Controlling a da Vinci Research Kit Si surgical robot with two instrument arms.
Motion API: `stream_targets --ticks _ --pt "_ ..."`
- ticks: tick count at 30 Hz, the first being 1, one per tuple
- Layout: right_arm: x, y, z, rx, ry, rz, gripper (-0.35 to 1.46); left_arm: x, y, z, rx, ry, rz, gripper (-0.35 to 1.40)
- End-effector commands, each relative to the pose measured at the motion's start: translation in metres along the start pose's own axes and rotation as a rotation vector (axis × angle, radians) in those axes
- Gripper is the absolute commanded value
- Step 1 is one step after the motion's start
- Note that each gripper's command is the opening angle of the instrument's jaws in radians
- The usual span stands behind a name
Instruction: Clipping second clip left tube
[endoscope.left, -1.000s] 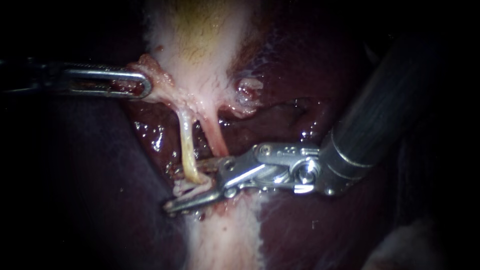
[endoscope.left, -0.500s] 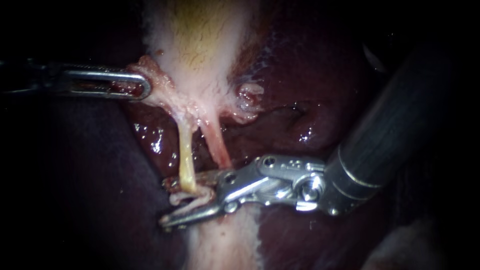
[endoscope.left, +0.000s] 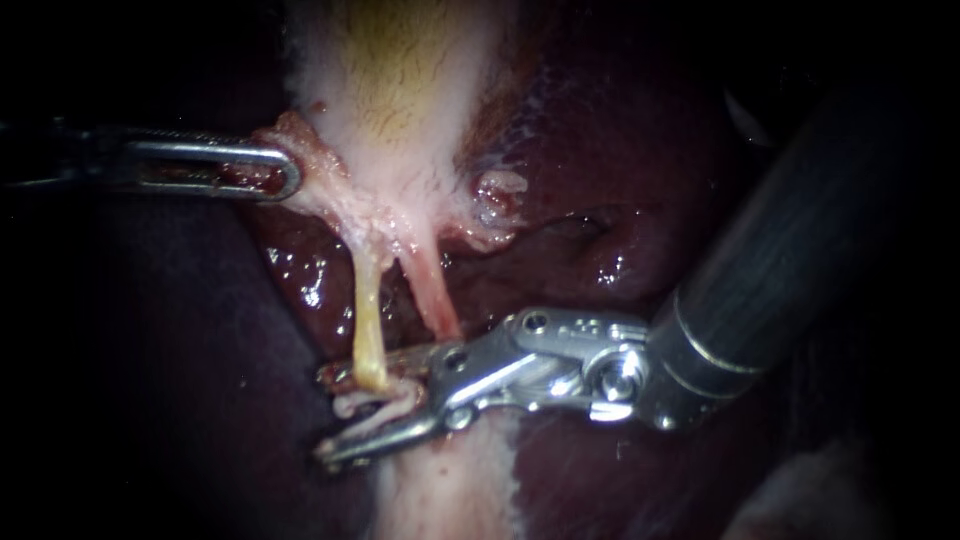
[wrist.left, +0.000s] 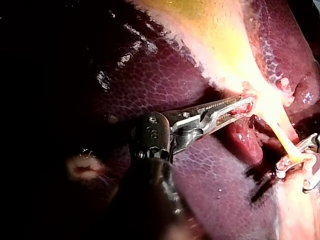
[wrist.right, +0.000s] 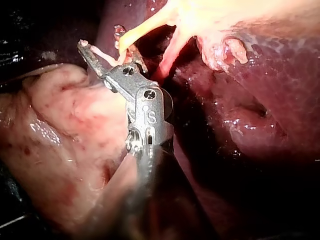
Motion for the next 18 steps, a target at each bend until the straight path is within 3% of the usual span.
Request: stream_targets --ticks 1,5,18 --pt "-0.0001 0.0002 0.0000 -0.011 -0.010 0.007 0.30 0.0000 -0.0001 0.0000 0.000 0.000 0.000 -0.35" --pt "-0.0006 0.0009 -0.0001 -0.049 -0.054 0.008 0.31 0.0000 -0.0001 0.0001 0.000 0.000 0.000 -0.35" --pt "-0.0013 0.0013 0.0000 -0.064 -0.083 0.005 0.29 0.0000 -0.0001 0.0001 0.000 0.000 0.000 -0.35"
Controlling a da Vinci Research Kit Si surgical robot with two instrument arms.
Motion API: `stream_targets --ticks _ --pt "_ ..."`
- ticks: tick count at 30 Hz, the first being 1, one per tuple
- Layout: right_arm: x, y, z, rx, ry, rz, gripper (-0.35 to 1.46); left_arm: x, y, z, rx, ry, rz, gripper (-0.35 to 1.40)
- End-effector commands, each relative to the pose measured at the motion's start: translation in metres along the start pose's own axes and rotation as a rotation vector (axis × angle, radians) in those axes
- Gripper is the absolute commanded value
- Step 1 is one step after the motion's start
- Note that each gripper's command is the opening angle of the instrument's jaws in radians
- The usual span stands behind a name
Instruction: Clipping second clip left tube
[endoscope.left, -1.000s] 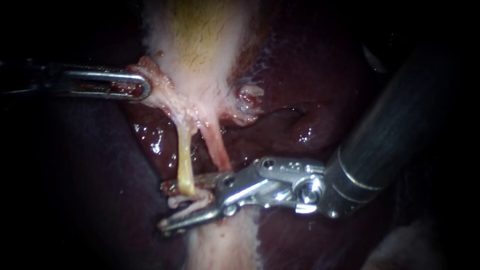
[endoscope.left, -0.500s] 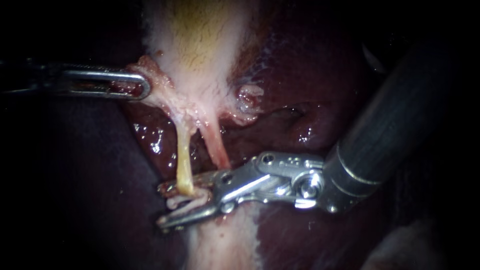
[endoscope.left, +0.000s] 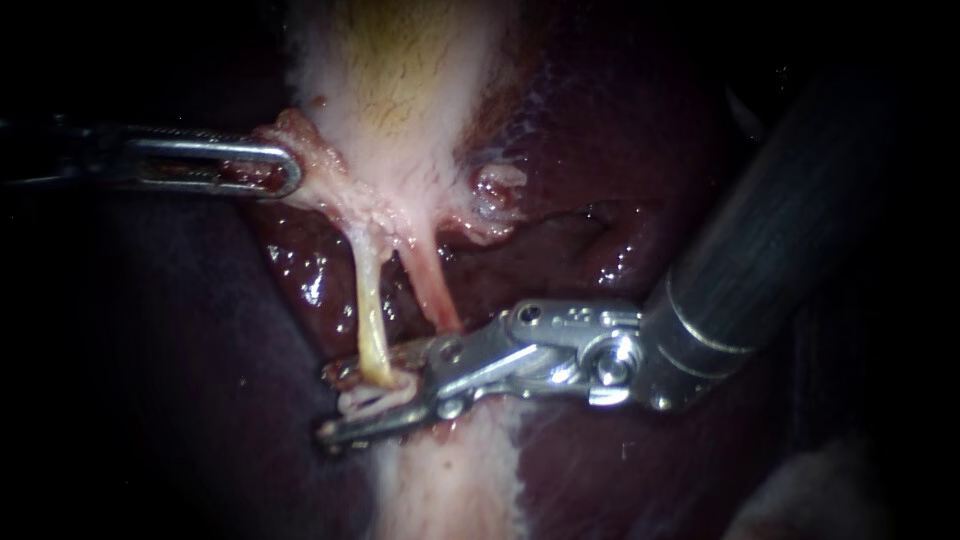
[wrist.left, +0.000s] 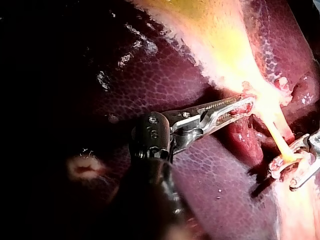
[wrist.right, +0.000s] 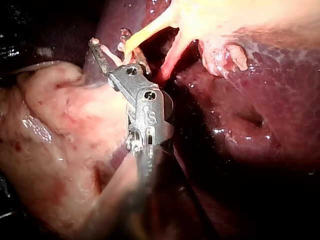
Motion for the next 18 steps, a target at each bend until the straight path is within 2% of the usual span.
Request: stream_targets --ticks 1,12,15,18 --pt "0.0000 0.0000 0.0000 0.001 0.000 0.000 0.28 0.0000 0.0000 0.0000 0.000 0.000 0.000 -0.35" --pt "0.0001 0.0000 -0.0001 0.001 0.001 0.001 0.05 0.0000 0.0000 0.0000 0.000 0.000 0.000 -0.35" --pt "0.0001 -0.0001 -0.0002 0.001 0.001 0.001 -0.09 0.0000 0.0000 0.0000 0.000 0.000 0.000 -0.35" --pt "0.0000 -0.0002 -0.0004 0.002 0.001 0.007 -0.34 0.0000 0.0000 0.0000 0.000 0.000 0.000 -0.35"
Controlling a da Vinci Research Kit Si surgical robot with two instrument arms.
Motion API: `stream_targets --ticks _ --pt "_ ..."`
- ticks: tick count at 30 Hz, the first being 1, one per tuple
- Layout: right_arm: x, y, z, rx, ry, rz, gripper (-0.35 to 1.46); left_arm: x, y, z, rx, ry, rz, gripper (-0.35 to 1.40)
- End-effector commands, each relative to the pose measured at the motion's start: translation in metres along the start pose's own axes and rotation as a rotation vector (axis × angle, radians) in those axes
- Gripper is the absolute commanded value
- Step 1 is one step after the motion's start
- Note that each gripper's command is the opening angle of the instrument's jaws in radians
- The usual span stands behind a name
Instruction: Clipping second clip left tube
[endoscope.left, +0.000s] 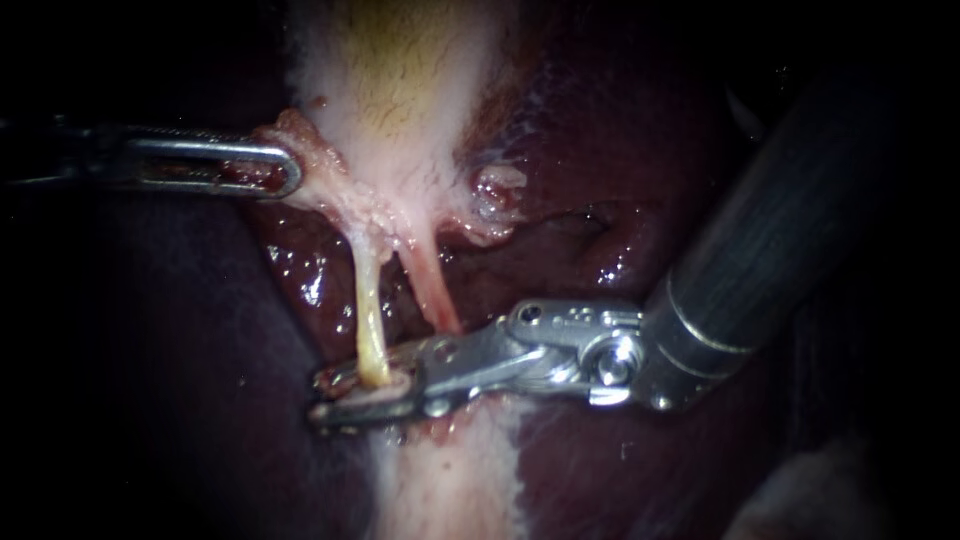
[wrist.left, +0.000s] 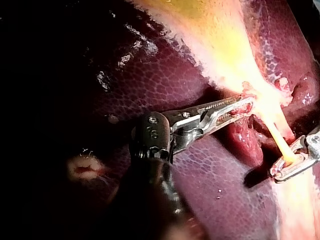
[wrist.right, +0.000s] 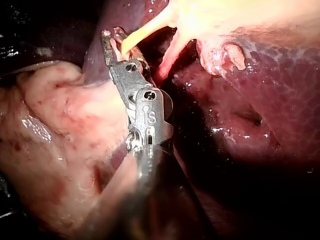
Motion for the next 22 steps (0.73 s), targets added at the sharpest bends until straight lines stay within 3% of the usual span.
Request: stream_targets --ticks 1,22 --pt "0.0001 0.0000 0.0000 0.000 0.000 0.002 -0.35 0.0000 0.0000 0.0000 0.000 0.000 0.000 -0.35" --pt "0.0001 0.0006 -0.0006 -0.006 -0.019 0.004 -0.35 0.0000 0.0000 0.0000 0.000 0.000 0.000 -0.35"
